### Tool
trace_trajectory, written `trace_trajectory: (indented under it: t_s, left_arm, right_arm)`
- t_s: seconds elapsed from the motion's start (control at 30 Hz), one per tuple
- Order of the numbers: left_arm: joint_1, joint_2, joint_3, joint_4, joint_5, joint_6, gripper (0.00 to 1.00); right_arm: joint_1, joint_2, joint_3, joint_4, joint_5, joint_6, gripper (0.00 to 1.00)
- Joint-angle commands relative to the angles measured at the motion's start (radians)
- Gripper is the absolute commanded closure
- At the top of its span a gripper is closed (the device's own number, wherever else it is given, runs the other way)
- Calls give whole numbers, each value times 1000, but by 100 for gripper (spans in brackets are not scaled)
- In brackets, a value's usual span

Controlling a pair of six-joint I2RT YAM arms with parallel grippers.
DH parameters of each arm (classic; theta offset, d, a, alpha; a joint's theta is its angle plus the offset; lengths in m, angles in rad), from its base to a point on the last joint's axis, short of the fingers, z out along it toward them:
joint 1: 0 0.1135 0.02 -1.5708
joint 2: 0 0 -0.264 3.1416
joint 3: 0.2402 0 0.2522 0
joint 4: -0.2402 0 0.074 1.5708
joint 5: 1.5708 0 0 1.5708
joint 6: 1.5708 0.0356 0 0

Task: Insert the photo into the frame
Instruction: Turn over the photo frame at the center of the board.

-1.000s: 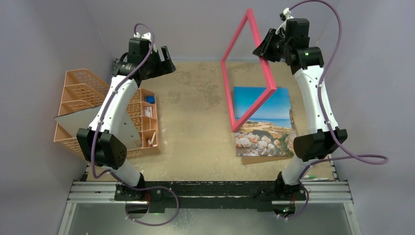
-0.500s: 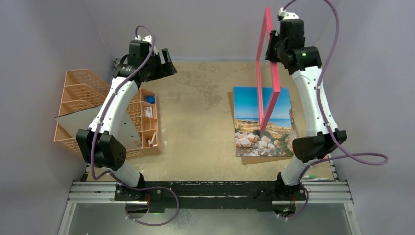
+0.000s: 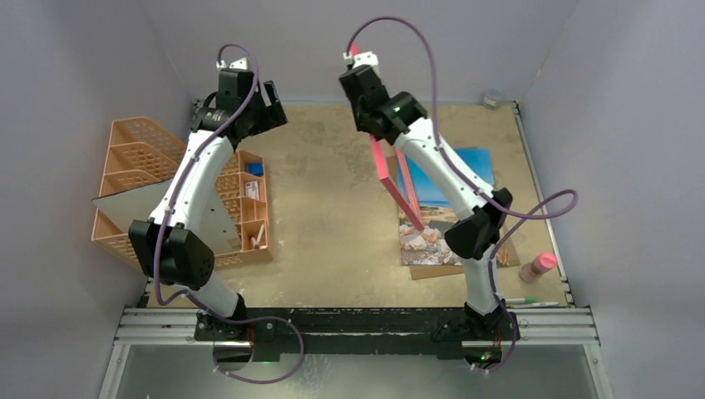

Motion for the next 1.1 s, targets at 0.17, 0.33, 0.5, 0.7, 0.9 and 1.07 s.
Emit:
trace_trajectory:
  t_s: [0.17,0.33,0.5,0.7,0.9,1.07]
  left_arm:
    - [12,-23,159,-22,-223,-33,17]
    - [24,14,269,-42,-266,-12,16]
    - [25,37,339,-59,-261,-3,16]
    - [25,-2,270,-54,-213,-5,16]
    - [25,-28,190,-49,-165,-14,16]
    - [25,-45,104,-44,-146,-35,16]
  right_arm:
    - [136,110,23,-33,-16,211,98]
    - [159,63,-222,219,-261,344,88]
    - [180,134,-299,398,-376,446,87]
    - [187,196,-380,594,-505,533,83]
    - [187,309,-320,633,-594,575,69]
    - [186,326,-315,647,-653,574,55]
